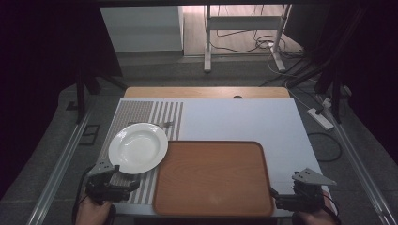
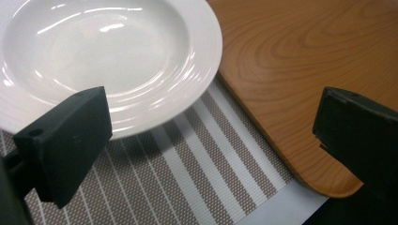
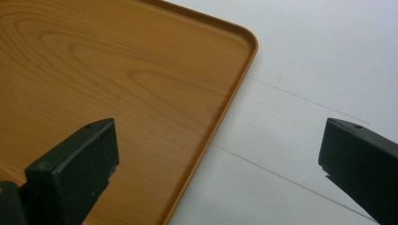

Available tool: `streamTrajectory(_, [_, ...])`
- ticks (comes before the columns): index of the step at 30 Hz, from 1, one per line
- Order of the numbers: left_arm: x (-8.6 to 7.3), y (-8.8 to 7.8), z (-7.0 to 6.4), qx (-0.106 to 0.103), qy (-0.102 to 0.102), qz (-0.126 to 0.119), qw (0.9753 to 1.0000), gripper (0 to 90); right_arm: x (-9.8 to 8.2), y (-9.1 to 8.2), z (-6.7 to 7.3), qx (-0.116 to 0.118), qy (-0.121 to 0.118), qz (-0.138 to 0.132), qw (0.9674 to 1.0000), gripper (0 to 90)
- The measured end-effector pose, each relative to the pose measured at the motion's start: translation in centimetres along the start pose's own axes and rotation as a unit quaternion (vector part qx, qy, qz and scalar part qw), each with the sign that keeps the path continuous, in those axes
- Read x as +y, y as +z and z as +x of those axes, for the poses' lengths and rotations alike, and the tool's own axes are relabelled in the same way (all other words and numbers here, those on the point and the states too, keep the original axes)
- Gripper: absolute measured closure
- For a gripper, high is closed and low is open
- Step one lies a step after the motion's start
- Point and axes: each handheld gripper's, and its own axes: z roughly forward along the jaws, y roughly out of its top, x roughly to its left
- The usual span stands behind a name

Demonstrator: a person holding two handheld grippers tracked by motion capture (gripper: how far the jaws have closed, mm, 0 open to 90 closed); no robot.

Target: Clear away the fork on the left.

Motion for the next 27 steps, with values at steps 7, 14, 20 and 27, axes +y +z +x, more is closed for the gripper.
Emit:
streamTrajectory(7, [0.8, 0.4, 0.0, 0.014, 0.012, 0.006, 0.9998, 0.0, 0.0, 0.0, 0.0, -0.002, -0.002, 0.002, 1.0, 0.0])
streamTrajectory(14, [1.4, 1.6, 0.8, 0.007, 0.011, 0.027, 0.9995, 0.0, 0.0, 0.1, 0.1, -0.001, -0.005, 0.004, 1.0, 0.0])
streamTrajectory(20, [1.6, 2.7, 1.7, -0.013, 0.009, 0.025, 0.9996, 0.0, 0.1, 0.1, 0.1, -0.001, -0.008, 0.007, 0.9999, 0.0])
streamTrajectory(27, [2.8, 4.0, 2.9, -0.02, 0.001, 0.021, 0.9996, 0.0, 0.1, 0.1, 0.1, 0.001, -0.009, 0.008, 0.9999, 0.0])
